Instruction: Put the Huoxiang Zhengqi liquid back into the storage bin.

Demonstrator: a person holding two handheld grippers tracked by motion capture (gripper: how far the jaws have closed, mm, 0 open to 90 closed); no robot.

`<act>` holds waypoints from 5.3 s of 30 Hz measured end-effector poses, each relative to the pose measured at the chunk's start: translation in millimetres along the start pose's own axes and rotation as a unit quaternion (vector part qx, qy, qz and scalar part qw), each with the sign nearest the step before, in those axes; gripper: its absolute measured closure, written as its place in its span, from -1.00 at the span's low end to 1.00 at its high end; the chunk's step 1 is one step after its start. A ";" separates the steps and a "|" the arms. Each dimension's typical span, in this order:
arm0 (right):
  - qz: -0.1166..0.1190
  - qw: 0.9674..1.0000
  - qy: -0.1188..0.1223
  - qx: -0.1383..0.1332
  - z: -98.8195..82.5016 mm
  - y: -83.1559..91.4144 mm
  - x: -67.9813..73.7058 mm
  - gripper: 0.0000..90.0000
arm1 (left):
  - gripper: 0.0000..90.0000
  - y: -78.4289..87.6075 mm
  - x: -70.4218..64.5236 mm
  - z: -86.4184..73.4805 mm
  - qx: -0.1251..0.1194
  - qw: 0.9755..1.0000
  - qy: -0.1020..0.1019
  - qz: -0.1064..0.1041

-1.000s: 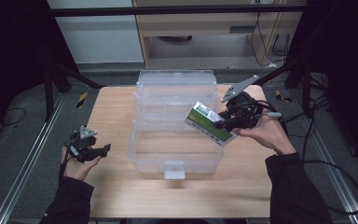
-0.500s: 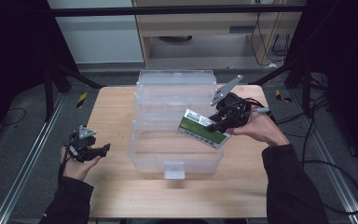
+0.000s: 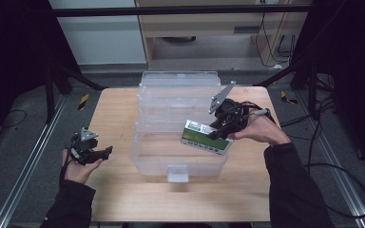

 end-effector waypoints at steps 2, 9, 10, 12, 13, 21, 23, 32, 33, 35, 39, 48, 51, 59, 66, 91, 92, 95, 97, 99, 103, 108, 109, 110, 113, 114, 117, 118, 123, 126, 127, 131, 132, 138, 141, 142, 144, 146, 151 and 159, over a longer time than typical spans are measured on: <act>0.006 1.000 0.012 0.004 0.2 -3.2 0.5 0.43 | -0.22 -0.2 0.0 -0.1 0.000 1.000 0.000 0.000; 0.013 0.999 0.033 0.024 1.5 -9.2 -1.6 0.43 | -0.22 -0.3 0.0 0.0 0.000 1.000 0.000 -0.001; 0.014 0.999 0.037 0.025 1.9 -10.3 -1.6 0.43 | -0.22 -0.2 0.1 -0.1 0.000 1.000 0.000 -0.001; 0.016 0.999 0.041 0.029 2.6 -12.1 -1.2 0.43 | -0.22 0.0 0.4 -0.2 -0.001 1.000 0.001 -0.001; 0.018 0.998 0.042 0.031 2.9 -12.9 -1.2 0.43 | -0.22 0.2 0.6 -0.2 -0.001 1.000 0.001 -0.001; 0.031 0.996 0.065 0.053 3.6 -21.9 -0.9 0.43 | -0.22 0.0 0.8 -0.4 -0.001 1.000 0.002 -0.001; 0.033 0.995 0.068 0.058 3.4 -24.2 -1.0 0.43 | -0.22 -0.3 0.9 -0.6 -0.001 1.000 0.002 -0.001; 0.038 0.994 0.076 0.072 3.5 -33.0 0.0 0.43 | -0.22 0.2 1.7 -0.9 -0.001 1.000 0.002 -0.001; 0.041 0.993 0.081 0.073 3.5 -34.4 0.1 0.43 | -0.22 0.2 1.8 -0.9 -0.001 1.000 0.002 -0.001; 0.039 0.993 0.083 0.076 3.4 -36.2 0.3 0.43 | -0.22 0.1 1.7 -1.1 0.000 1.000 0.002 -0.002; 0.038 0.992 0.089 0.083 2.0 -40.9 1.5 0.43 | -0.22 -0.1 1.7 -1.2 0.001 1.000 0.002 -0.001; 0.040 0.990 0.090 0.099 -4.1 -49.8 2.5 0.43 | -0.22 -1.3 1.1 -1.7 0.004 1.000 0.001 -0.002; 0.041 0.990 0.090 0.100 -5.8 -51.6 2.8 0.43 | -0.22 -1.3 1.4 -1.8 0.004 1.000 0.001 -0.002; 0.042 0.989 0.092 0.104 -7.6 -57.3 3.3 0.43 | -0.22 -1.0 0.8 -1.4 0.004 1.000 0.000 -0.001; 0.040 0.989 0.091 0.108 -9.8 -62.0 3.0 0.42 | -0.22 -0.8 1.3 -1.6 0.003 1.000 0.001 -0.001; 0.036 0.988 0.088 0.126 -20.9 -81.6 1.8 0.41 | -0.22 -1.1 0.9 -1.6 0.004 1.000 -0.001 0.000; 0.035 0.988 0.086 0.127 -21.3 -82.0 1.9 0.41 | -0.22 -1.2 0.8 -1.6 0.004 1.000 -0.001 0.000; 0.037 0.987 0.092 0.124 -23.2 -85.1 1.6 0.41 | -0.22 -1.4 0.9 -1.7 0.004 1.000 -0.001 0.000; 0.037 0.987 0.090 0.127 -24.3 -86.5 1.9 0.41 | -0.22 -1.3 1.0 -1.7 0.004 1.000 -0.001 0.000; 0.036 0.987 0.088 0.127 -24.9 -87.8 2.2 0.41 | -0.22 -1.3 0.9 -1.7 0.004 1.000 -0.001 0.000; 0.036 0.987 0.091 0.128 -26.2 -89.6 2.0 0.41 | -0.22 -1.4 0.7 -1.7 0.004 1.000 -0.001 0.000; 0.036 0.987 0.091 0.128 -27.2 -90.9 2.1 0.41 | -0.22 -1.6 0.8 -1.8 0.005 1.000 -0.001 0.000; 0.035 0.987 0.089 0.129 -27.3 -91.2 2.4 0.41 | -0.22 -1.6 0.7 -1.8 0.005 1.000 -0.001 0.000; 0.037 0.987 0.091 0.129 -27.5 -91.8 2.4 0.41 | -0.22 -1.7 0.6 -1.8 0.005 1.000 -0.001 0.000; 0.036 0.987 0.089 0.132 -28.2 -92.7 2.7 0.41 | -0.22 -1.7 0.4 -1.6 0.005 1.000 -0.002 0.000; 0.037 0.986 0.092 0.131 -28.4 -93.3 2.6 0.41 | -0.22 -1.7 0.4 -1.6 0.005 1.000 -0.002 0.000; 0.037 0.986 0.093 0.133 -29.7 -96.1 2.9 0.40 | -0.22 -1.5 0.5 -1.7 0.005 1.000 -0.001 0.000; 0.035 0.986 0.093 0.136 -30.5 -98.2 2.7 0.40 | -0.22 -1.3 0.5 -1.6 0.004 1.000 -0.001 0.000; 0.039 0.985 0.091 0.144 -32.2 -104.6 2.2 0.39 | -0.22 -1.5 0.4 -1.7 0.005 1.000 -0.002 0.000; 0.038 0.985 0.083 0.147 -32.9 -101.4 2.6 0.35 | -0.22 -2.1 0.2 -1.8 0.006 1.000 -0.002 0.000; 0.038 0.985 0.083 0.145 -33.1 -99.7 2.5 0.32 | -0.22 -2.2 -0.1 -1.7 0.006 1.000 -0.002 0.000; 0.036 0.987 0.078 0.136 -32.3 -93.8 3.3 0.29 | -0.22 -1.8 -1.0 -1.1 0.006 1.000 -0.004 -0.001; 0.036 0.987 0.077 0.133 -31.6 -92.7 3.2 0.29 | -0.22 -1.9 -1.0 -1.0 0.006 1.000 -0.004 -0.001; 0.024 0.992 0.067 0.103 -27.1 -79.1 1.3 0.28 | -0.22 -3.1 -1.0 -1.8 0.008 1.000 -0.004 -0.001; 0.013 0.994 0.064 0.088 -23.1 -71.3 1.5 0.26 | -0.22 -3.1 -1.2 -1.7 0.008 1.000 -0.004 0.000; 0.010 0.995 0.064 0.081 -21.1 -68.8 2.2 0.26 | -0.22 -2.9 -1.1 -1.7 0.008 1.000 -0.004 0.000; 0.008 0.996 0.059 0.070 -17.4 -64.7 4.5 0.27 | -0.22 -2.5 -0.9 -1.6 0.007 1.000 -0.003 0.000; 0.009 0.997 0.059 0.058 -12.9 -61.5 9.2 0.29 | -0.22 -2.3 -0.6 -1.6 0.007 1.000 -0.002 0.000; 0.019 0.996 0.056 0.061 -7.5 -62.8 20.6 0.32 | -0.22 -1.3 -0.8 -1.0 0.005 1.000 -0.003 0.000; 0.025 0.996 0.056 0.060 -4.3 -72.6 31.4 0.31 | -0.22 -1.2 -0.7 -0.9 0.004 1.000 -0.003 0.000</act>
Point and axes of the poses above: each handheld gripper's, and its own axes: y roughly backward along the jaws, z roughly out of its top, x roughly to its left, the point moved 5 cm from there along -y, roughly forward along the jaws, and after that the axes turned 7 degrees about -y, right-handed, at the moved point
